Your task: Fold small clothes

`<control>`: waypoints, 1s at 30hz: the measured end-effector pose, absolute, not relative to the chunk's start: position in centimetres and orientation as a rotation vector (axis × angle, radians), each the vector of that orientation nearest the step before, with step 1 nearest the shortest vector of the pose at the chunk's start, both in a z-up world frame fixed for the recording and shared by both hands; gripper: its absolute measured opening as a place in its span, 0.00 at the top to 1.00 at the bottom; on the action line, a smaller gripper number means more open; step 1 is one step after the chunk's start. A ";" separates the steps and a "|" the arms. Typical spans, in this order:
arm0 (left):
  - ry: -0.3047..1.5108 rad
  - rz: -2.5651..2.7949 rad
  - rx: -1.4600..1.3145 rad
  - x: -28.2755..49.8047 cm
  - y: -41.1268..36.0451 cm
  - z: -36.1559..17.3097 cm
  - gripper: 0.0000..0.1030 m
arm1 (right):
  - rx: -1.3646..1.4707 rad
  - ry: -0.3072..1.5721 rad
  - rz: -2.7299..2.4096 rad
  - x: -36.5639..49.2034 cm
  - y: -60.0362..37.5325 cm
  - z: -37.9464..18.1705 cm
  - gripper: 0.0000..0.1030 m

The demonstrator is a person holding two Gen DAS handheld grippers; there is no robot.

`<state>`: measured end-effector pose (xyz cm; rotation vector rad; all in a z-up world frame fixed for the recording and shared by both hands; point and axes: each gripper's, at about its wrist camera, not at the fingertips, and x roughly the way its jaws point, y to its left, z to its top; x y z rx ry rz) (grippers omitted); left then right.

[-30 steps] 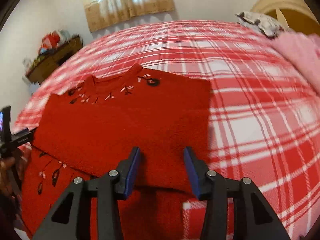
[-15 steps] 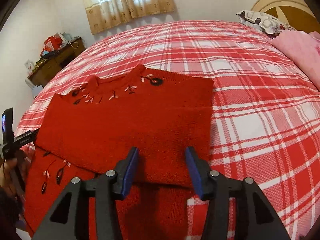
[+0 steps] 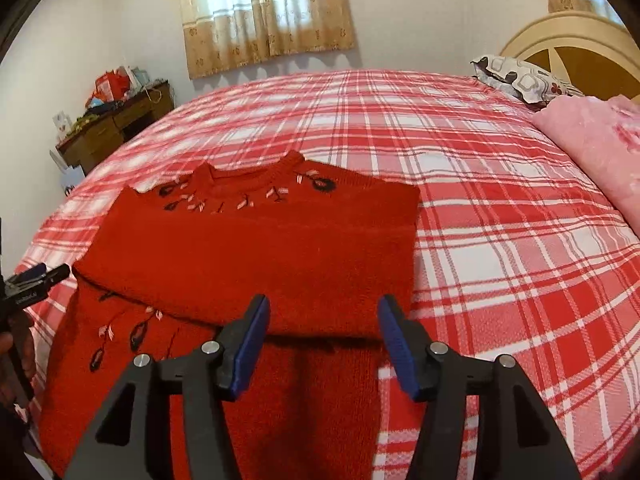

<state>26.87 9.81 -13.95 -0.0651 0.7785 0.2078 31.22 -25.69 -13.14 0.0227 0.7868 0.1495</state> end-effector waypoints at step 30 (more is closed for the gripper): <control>0.780 0.108 -0.036 21.7 7.6 -14.0 0.00 | 0.045 0.830 0.136 25.1 -25.3 -13.4 0.43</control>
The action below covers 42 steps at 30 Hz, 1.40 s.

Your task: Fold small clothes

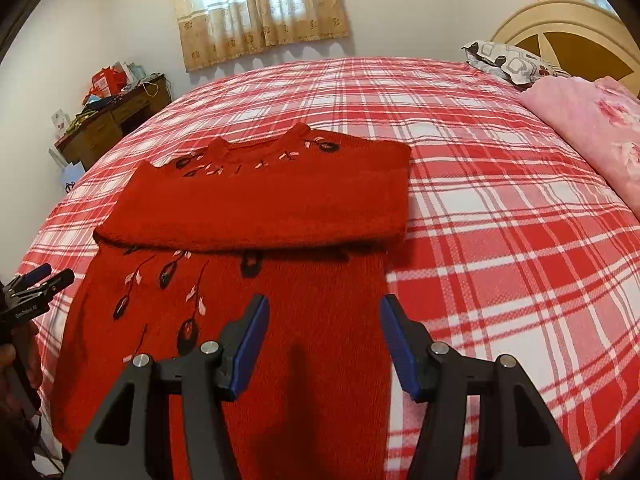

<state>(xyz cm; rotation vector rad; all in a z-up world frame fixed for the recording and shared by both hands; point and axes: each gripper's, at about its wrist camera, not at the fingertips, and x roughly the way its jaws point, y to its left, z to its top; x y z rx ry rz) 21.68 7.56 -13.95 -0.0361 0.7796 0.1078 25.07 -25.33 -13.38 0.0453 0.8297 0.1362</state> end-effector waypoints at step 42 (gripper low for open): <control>0.981 -0.116 -0.125 8.7 6.4 -16.3 0.38 | -0.006 0.892 0.115 14.3 -24.2 -15.9 0.38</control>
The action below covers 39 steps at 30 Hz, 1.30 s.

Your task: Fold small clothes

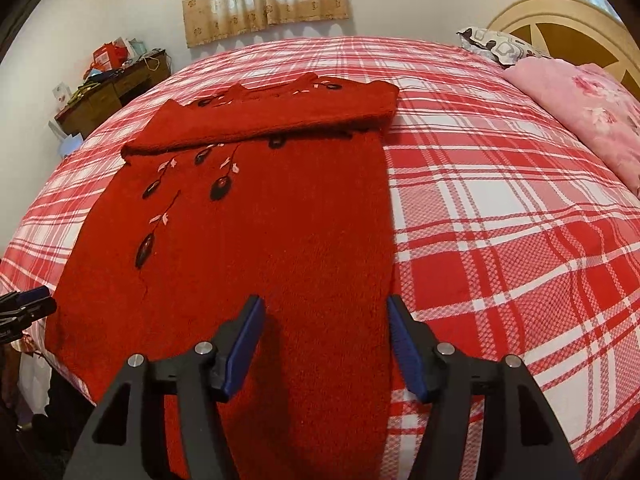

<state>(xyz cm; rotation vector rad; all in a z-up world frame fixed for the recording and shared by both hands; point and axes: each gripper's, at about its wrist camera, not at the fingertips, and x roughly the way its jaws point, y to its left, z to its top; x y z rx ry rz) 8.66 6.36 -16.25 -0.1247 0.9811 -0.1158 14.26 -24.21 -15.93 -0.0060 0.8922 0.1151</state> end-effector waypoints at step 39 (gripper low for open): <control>0.986 -0.285 -0.232 6.0 7.3 -15.7 0.92 | 0.192 1.086 0.280 6.5 -28.8 -17.5 0.67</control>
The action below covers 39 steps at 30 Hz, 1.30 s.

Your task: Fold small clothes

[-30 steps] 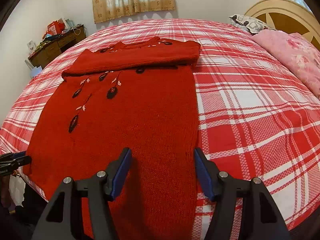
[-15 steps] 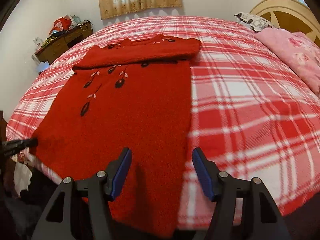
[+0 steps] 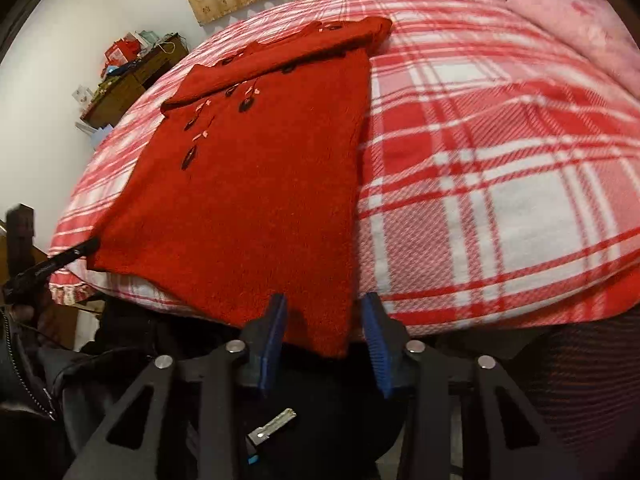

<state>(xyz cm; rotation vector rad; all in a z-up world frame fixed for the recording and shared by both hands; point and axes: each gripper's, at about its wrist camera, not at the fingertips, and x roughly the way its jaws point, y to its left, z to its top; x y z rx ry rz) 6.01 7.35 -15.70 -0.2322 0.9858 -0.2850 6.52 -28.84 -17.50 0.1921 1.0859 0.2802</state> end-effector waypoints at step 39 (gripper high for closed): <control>0.942 -0.361 -0.424 6.9 10.3 -15.1 0.92 | 0.369 0.748 0.443 4.4 -31.4 -10.8 0.94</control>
